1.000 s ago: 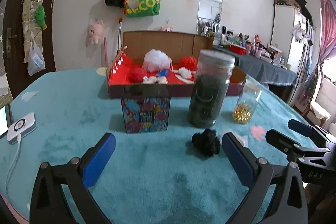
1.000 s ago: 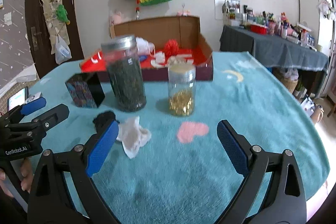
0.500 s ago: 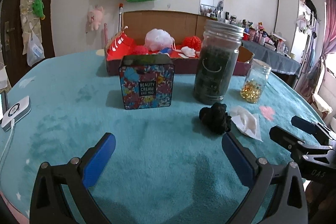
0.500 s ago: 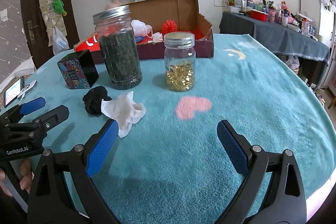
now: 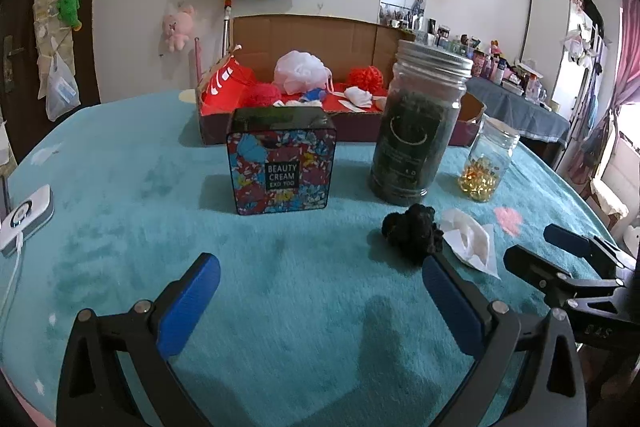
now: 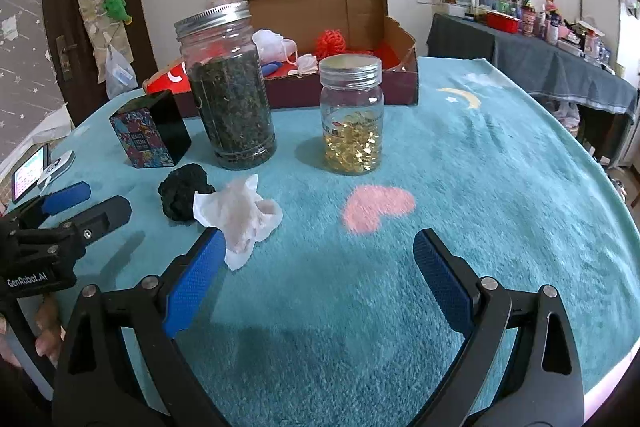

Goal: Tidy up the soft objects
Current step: 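Grasp the black fluffy scrunchie with the left tool while the right tool grasps the white cloth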

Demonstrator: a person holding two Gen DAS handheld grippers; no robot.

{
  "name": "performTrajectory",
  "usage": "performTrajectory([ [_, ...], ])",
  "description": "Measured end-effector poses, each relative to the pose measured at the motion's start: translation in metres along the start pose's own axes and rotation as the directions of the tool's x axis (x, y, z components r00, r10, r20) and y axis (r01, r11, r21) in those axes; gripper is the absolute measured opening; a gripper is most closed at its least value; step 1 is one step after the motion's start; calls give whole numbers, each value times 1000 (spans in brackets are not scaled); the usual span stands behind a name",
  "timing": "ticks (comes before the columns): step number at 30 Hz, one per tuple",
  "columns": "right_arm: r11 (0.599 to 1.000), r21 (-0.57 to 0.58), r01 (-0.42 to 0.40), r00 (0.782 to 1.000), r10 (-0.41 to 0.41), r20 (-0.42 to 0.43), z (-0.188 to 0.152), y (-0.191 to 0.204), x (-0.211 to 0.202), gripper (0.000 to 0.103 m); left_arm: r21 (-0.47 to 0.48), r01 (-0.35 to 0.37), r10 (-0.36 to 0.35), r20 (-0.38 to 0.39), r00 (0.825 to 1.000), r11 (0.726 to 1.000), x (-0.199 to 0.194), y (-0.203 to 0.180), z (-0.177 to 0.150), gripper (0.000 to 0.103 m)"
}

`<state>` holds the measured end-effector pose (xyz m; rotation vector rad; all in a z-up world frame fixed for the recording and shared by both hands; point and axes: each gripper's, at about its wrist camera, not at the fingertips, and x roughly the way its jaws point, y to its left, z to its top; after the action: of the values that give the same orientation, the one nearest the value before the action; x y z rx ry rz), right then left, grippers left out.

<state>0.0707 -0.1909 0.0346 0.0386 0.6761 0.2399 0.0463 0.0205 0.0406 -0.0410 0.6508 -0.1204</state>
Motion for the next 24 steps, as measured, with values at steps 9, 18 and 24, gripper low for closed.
performTrajectory([
  [9, 993, -29, -110, 991, 108, -78, 21, -6, 17, 96, 95, 95, -92, -37, 995, 991, 10, -13, 22, 103],
  [18, 960, -94, -265, 944, 239, -226, 41, -6, 47, 60, 120, 251, -227, -187, 956, 960, 46, -22, 39, 67],
  [24, 918, -133, -374, 910, 335, -246, 39, 5, 45, 13, 105, 362, -327, -254, 910, 926, 57, -29, 37, 28],
])
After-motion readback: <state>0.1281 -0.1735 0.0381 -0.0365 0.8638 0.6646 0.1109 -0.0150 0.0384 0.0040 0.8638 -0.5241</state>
